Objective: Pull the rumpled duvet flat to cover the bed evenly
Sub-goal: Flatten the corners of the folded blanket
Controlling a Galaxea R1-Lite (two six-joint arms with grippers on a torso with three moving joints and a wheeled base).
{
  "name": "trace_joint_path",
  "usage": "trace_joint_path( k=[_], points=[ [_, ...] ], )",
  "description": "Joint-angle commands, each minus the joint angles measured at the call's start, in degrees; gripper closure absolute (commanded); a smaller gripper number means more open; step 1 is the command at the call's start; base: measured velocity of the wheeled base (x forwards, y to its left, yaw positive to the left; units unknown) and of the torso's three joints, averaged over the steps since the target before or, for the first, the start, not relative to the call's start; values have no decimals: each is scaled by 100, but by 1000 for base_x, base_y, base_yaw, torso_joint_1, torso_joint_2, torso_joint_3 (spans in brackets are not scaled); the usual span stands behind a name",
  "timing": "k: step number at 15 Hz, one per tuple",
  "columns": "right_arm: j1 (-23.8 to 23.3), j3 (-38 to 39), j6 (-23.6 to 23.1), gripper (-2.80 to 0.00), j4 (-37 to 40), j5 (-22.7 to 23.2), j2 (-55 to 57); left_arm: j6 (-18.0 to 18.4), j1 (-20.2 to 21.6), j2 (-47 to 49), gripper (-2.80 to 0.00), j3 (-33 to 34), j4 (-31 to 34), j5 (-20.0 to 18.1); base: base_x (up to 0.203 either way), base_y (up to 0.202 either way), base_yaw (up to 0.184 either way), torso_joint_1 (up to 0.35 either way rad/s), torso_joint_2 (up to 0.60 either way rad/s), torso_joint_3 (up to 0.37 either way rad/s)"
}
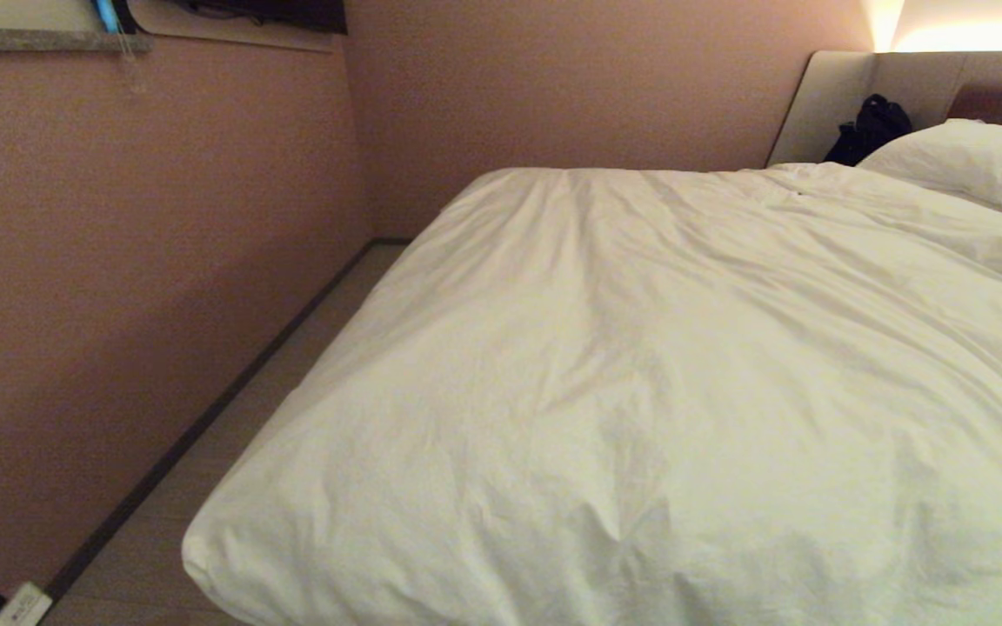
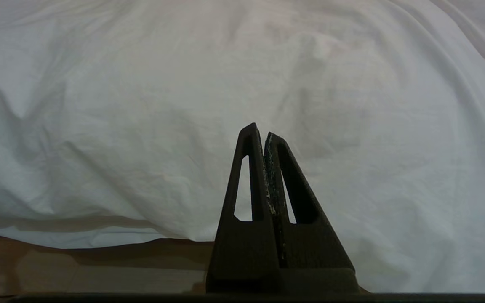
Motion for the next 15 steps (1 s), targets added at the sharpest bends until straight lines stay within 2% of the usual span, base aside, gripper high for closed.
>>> trace_joint_path(
  k=[1, 4, 8, 11, 12, 13, 15],
  points=[
    [3, 2, -2, 0, -4, -2, -2, -8, -46, 930, 0, 126, -358, -2, 0, 0, 0, 0, 0, 0],
    [6, 0, -2, 0, -4, 4, -2, 34, -96, 1317, 0, 62, -804, -11, 0, 0, 0, 0, 0, 0],
    [-3, 2, -2, 0, -4, -2, -2, 584, -107, 2081, 0, -187, -935, 17, 0, 0, 0, 0, 0, 0],
    [-1, 2, -2, 0, -4, -2, -2, 1158, -141, 2677, 0, -224, -1029, 28, 0, 0, 0, 0, 0, 0],
    [4, 2, -2, 0, -4, -2, -2, 1192, -139, 2868, 0, -228, -1225, 32, 0, 0, 0, 0, 0, 0],
    [4, -4, -2, 0, -4, 1, -2, 1213, -138, 3027, 0, -230, -1549, 100, 0, 0, 0, 0, 0, 0],
    [6, 2, -2, 0, -4, 7, -2, 1227, -142, 3245, 0, -312, -1970, 468, 0, 0, 0, 0, 0, 0]
  ],
)
